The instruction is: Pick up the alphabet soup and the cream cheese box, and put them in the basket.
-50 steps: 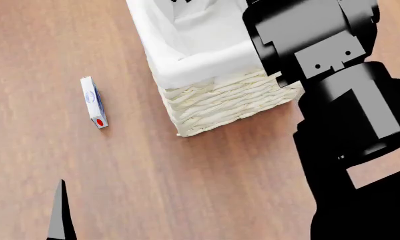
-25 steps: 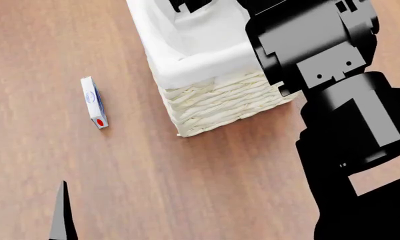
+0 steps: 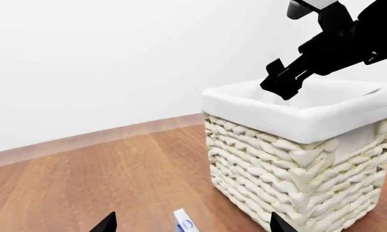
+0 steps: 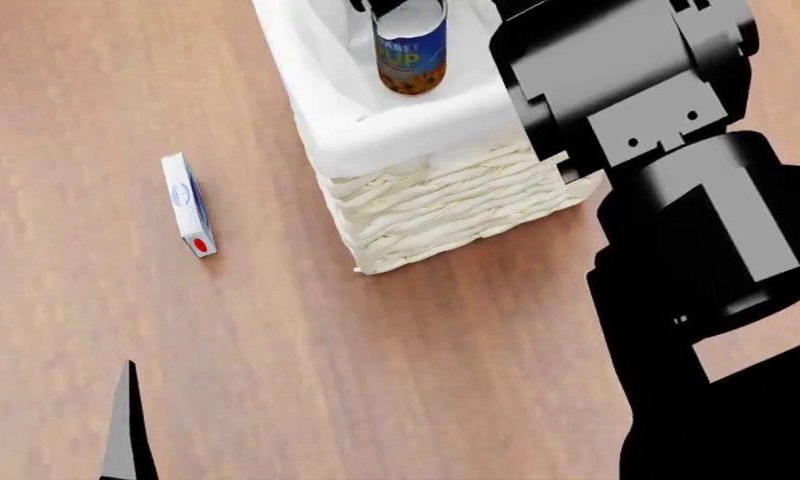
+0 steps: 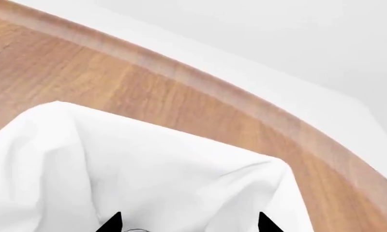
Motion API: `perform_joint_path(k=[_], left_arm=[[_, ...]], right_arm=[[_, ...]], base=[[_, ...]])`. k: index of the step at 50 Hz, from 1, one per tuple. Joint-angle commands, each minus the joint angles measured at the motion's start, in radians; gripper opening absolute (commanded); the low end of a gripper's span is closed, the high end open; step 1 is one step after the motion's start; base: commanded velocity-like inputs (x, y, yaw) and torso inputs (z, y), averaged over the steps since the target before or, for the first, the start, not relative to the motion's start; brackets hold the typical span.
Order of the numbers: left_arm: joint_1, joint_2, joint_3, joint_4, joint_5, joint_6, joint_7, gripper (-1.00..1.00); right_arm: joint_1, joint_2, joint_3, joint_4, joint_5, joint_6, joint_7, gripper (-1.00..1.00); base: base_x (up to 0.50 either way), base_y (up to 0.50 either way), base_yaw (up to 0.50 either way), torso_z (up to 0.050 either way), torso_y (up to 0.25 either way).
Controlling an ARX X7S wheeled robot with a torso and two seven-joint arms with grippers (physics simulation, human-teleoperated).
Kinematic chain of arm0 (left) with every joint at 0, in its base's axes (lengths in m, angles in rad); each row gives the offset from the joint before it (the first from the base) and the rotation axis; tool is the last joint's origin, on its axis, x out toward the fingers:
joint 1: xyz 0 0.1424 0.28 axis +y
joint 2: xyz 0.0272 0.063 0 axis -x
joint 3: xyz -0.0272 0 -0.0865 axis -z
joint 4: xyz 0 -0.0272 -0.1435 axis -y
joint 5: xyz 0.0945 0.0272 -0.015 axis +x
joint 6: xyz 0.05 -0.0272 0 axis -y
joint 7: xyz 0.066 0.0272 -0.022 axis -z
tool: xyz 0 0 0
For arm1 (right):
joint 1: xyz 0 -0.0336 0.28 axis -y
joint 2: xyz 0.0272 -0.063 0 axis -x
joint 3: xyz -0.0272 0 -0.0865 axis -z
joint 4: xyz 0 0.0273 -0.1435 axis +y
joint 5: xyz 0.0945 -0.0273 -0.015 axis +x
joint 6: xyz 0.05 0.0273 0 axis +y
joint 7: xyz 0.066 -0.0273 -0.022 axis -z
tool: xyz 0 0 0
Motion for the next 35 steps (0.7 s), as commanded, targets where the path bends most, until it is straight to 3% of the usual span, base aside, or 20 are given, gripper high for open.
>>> perform_joint_path(k=[1,8,17,25,30,33,35], left_arm=[[-0.002,-0.001,0.001,-0.001,-0.002,-0.002,-0.001,1.0],[-0.001,-0.002,0.003,-0.003,-0.003,0.0,-0.002,1.0],[-0.004,-0.001,0.01,-0.016,0.0,0.008,0.0,1.0],[-0.012,0.0,0.014,-0.018,-0.001,0.003,0.002,1.0],[-0.014,0.0,0.018,-0.019,-0.002,0.004,0.005,1.0],[-0.014,-0.003,0.014,-0.01,-0.006,0.0,0.003,1.0],[-0.01,-0.005,0.015,-0.011,-0.006,0.003,0.003,1.0]], right_arm=[[0.012,-0.005,-0.002,0.008,-0.008,0.002,-0.004,1.0],[0.01,0.028,0.005,-0.078,0.003,0.031,0.029,1.0],[-0.097,0.282,0.076,-0.708,0.109,0.175,0.261,1.0],[-0.201,0.455,0.171,-1.135,0.247,0.243,0.441,1.0],[-0.301,0.547,0.21,-1.335,0.24,0.206,0.585,1.0],[-0.42,0.612,0.193,-1.436,0.063,0.052,0.655,1.0],[-0.503,0.643,0.202,-1.471,0.048,-0.003,0.703,1.0]], base=[[0.0,0.0,0.0,0.0,0.0],[0.0,0.0,0.0,0.0,0.0],[0.0,0.0,0.0,0.0,0.0],[0.0,0.0,0.0,0.0,0.0],[0.0,0.0,0.0,0.0,0.0],[0.0,0.0,0.0,0.0,0.0],[0.0,0.0,0.0,0.0,0.0]])
